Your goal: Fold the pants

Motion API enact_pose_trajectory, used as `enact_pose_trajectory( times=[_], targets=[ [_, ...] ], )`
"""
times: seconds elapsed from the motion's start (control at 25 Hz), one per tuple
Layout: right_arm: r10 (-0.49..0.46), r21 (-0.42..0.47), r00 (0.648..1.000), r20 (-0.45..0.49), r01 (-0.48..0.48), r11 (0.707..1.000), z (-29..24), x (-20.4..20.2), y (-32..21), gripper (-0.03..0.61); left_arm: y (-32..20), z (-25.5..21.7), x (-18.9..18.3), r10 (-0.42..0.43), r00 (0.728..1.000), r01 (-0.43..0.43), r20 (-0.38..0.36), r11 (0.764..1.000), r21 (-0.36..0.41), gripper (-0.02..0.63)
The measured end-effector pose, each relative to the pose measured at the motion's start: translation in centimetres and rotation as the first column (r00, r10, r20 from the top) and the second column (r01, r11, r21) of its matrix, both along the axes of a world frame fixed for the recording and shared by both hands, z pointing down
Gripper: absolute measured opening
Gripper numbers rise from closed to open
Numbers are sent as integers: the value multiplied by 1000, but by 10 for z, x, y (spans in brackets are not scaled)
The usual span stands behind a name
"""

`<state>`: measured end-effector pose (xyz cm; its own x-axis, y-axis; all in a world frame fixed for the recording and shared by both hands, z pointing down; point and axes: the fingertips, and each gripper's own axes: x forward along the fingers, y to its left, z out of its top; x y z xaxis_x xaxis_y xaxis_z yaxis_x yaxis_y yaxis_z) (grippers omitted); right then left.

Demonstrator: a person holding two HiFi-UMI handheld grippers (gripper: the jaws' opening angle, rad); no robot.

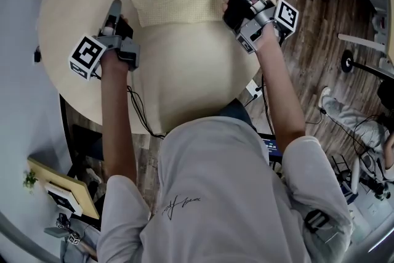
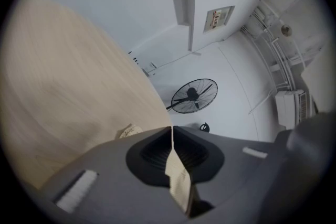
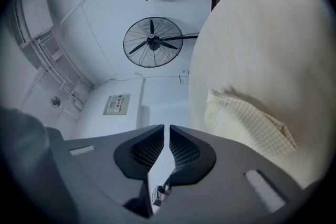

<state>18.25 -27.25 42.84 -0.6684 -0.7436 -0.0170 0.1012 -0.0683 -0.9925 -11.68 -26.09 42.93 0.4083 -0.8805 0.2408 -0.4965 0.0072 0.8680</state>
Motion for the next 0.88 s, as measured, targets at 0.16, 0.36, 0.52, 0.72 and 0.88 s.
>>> enact_pose_trajectory(
  times=[0.16,0.36,0.52,0.72,0.88],
  targets=[
    [-58,57,997,-42,61,997,-18,-14,13,18,14,-14,4,8,1000,-8,11,1000,24,58],
    [-94,91,992,-89,102,991,-37,-28,30,0,31,-40,10,17,1000,-19,24,998,60,57],
    [-94,100,986,-141,108,989,-48,-34,44,0,47,-63,14,42,997,-48,58,993,106,57],
    [-78,101,968,-239,105,989,-48,-37,63,0,66,-70,17,70,993,-82,96,989,126,55],
    [-76,117,955,-287,114,987,-52,-39,80,0,83,-81,25,89,988,-109,129,982,154,55]
  ],
)
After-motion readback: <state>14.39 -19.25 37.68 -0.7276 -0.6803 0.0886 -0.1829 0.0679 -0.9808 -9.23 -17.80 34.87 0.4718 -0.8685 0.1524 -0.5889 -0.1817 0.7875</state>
